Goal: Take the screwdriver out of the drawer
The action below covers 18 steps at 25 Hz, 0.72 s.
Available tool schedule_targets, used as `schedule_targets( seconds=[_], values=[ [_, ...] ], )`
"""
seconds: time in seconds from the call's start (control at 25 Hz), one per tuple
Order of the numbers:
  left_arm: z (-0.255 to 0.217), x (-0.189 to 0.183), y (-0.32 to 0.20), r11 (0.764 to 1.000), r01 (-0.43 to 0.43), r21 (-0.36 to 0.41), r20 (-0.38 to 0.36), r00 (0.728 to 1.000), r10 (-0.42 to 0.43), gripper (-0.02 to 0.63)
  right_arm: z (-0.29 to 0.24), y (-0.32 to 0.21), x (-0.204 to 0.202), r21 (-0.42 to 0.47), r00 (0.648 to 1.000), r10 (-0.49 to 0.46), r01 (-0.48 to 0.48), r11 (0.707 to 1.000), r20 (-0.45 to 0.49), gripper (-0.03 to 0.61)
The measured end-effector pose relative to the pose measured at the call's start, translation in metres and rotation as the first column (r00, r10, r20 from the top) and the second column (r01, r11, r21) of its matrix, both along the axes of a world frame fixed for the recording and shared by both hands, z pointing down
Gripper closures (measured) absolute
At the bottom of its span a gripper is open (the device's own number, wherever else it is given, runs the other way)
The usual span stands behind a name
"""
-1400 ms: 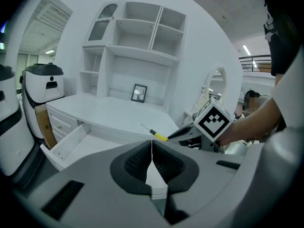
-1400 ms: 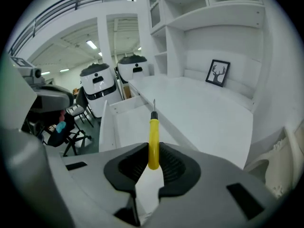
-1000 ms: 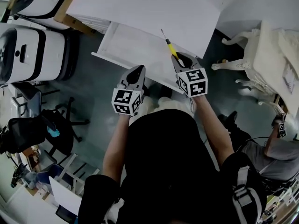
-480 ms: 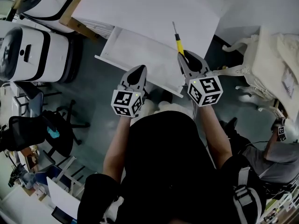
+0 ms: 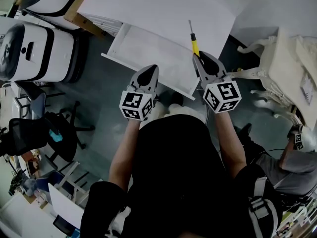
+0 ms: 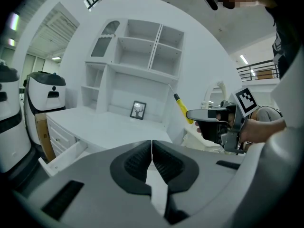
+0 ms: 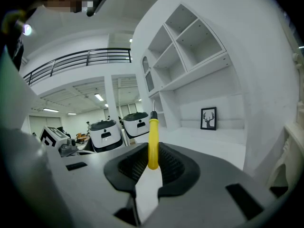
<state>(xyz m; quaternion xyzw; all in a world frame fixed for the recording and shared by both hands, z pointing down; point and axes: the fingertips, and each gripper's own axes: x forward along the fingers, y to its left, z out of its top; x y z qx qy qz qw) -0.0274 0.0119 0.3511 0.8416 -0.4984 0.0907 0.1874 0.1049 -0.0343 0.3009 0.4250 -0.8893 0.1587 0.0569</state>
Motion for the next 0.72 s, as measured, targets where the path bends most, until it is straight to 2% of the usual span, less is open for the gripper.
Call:
schedule_targets(
  seconds=[0.72],
  values=[
    [0.0002,0.0003,0.0064,1.0,-0.004,-0.001,0.006,1.0,0.004,0.589,0.0034,0.0074,-0.0022,-0.002,1.0,-0.012,0.012,1.0,0.001,0.497]
  ],
)
